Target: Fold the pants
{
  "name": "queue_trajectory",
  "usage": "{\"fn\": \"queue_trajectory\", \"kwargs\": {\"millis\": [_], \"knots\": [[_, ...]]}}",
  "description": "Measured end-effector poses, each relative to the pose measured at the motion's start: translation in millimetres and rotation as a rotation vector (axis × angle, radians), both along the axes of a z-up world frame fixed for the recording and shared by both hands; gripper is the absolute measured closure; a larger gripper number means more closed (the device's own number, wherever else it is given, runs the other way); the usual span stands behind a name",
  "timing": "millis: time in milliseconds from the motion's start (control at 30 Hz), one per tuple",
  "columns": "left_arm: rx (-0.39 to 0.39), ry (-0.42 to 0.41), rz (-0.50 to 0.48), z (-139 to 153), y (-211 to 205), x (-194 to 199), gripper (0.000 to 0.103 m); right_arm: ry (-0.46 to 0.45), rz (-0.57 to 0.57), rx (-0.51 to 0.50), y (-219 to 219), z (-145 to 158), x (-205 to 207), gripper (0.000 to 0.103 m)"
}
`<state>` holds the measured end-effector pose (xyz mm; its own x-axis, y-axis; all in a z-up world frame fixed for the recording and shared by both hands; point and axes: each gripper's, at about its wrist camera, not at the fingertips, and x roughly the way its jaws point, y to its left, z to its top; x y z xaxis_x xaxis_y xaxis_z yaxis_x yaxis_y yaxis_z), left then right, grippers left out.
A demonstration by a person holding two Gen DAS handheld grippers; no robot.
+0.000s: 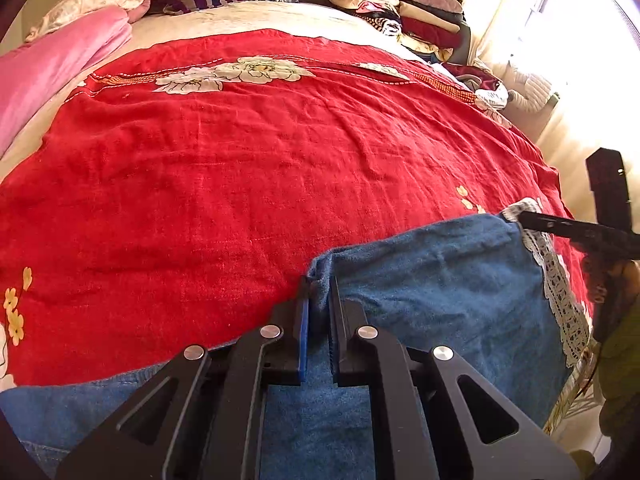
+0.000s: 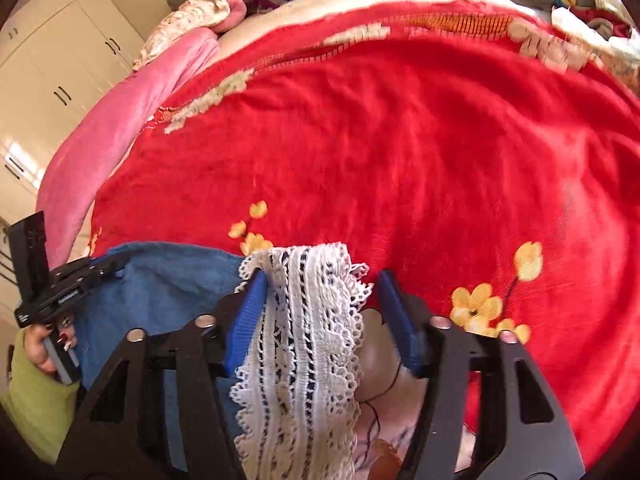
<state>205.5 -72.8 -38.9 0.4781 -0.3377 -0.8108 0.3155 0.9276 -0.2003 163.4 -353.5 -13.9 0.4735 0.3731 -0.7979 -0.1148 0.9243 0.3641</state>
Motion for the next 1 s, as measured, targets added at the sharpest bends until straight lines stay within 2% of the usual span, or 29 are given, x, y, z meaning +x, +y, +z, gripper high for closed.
{"fn": "queue_trajectory", "kwargs": {"millis": [100, 367, 433, 533, 600, 667, 733, 867, 900, 1000], "knots": [[0.008, -0.011, -0.001, 0.6, 0.0, -3.2, 0.096, -0.045, 0.059, 0.007, 9.2, -0.3, -10.8, 0.087], [0.046, -0.103, 0.022, 16.9, -5.8, -8.7, 0.096, -0.279, 0.087, -0.161, 21.6, 40.9, -38.2, 0.090], [0.061, -0.109, 0.028, 17.6, -7.9, -4.3, 0.096, -0.280, 0.088, -0.192, 21.4, 40.0, -31.3, 0.090], [0.089, -0.092, 0.040, 6.8, -9.9, 3.6, 0.096, -0.228, 0.105, -0.270, 30.6, 19.0, -15.2, 0.089], [0.107, -0.074, 0.040, -2.8, -10.8, 6.7, 0.092, -0.187, 0.098, -0.285, 31.5, 5.9, -10.8, 0.086], [0.129, -0.081, 0.049, -11.5, -11.1, 7.3, 0.088, -0.165, 0.067, -0.253, 25.2, -2.2, -8.0, 0.082], [0.116, -0.091, 0.058, -12.8, -9.6, 6.1, 0.084, -0.167, 0.043, -0.254, 20.3, -1.8, -9.4, 0.076], [0.065, -0.094, 0.115, -5.1, 8.3, 4.4, 0.061, -0.180, 0.024, -0.264, 17.1, 4.6, -14.9, 0.067], [0.050, -0.103, 0.139, 0.5, 15.6, 1.3, 0.060, -0.188, 0.018, -0.264, 16.2, 7.2, -17.1, 0.063], [0.052, -0.141, 0.200, 16.3, 33.5, -12.3, 0.060, -0.207, -0.020, -0.260, 5.4, 18.9, -28.0, 0.059]]}}
